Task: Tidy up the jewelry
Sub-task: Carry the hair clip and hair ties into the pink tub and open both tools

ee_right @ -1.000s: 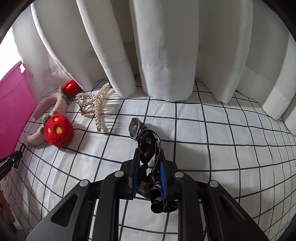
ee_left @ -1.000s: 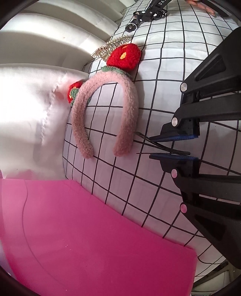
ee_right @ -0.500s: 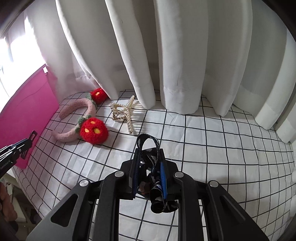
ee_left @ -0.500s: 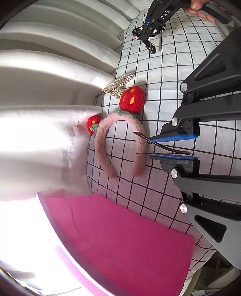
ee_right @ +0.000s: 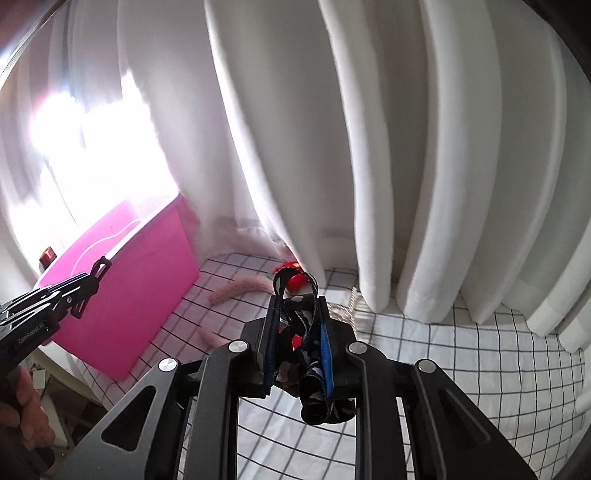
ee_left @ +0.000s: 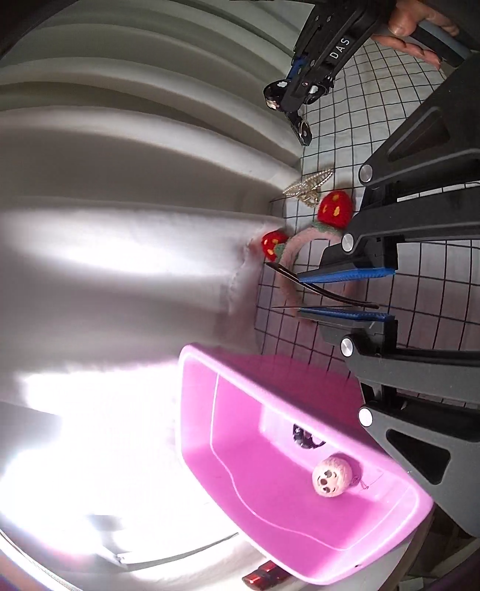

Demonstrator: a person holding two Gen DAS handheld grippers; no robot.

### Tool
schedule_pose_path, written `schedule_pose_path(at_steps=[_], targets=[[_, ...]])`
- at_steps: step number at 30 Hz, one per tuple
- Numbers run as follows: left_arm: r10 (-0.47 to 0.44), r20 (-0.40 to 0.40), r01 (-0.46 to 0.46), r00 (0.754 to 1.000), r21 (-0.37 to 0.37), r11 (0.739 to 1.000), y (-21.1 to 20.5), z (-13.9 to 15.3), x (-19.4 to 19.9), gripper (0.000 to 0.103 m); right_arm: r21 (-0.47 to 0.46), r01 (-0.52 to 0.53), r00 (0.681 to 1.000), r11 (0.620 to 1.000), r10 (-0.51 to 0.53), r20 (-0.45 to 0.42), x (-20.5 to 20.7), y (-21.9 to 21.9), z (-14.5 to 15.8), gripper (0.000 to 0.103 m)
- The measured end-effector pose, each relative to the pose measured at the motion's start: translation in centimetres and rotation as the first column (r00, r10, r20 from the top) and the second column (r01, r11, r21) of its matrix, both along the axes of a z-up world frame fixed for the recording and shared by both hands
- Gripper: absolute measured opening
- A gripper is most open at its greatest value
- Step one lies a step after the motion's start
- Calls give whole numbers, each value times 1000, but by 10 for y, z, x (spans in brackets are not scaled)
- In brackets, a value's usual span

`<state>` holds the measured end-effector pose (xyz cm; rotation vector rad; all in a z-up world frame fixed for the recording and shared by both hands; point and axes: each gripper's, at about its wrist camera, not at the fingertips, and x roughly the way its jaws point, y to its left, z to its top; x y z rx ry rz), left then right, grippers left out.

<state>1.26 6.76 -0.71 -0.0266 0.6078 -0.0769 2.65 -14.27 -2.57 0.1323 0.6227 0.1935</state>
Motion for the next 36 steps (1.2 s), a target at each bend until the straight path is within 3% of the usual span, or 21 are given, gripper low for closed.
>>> schedule_pose_path(at_steps=[7, 15, 20, 27, 36], targets=[[129, 52, -129, 990, 10, 992, 69, 27, 0, 14, 24, -143, 987, 989, 141, 75, 29, 75, 38, 19], [298, 19, -298, 954, 11, 954, 164, 23, 7, 14, -4, -346, 932, 938, 345, 113, 66, 186, 68, 19], [360, -29, -360, 933, -6, 933, 203, 10, 11, 14, -50, -444, 890, 894, 447, 85, 80, 248, 66, 19], [373, -108, -376, 922, -12, 926, 223, -9, 28, 16, -85, -518, 855, 851, 519, -7, 104, 301, 50, 19], [378, -193, -384, 906, 4, 923, 230, -27, 44, 18, -119, -518, 855, 847, 507, -113, 125, 318, 23, 19]])
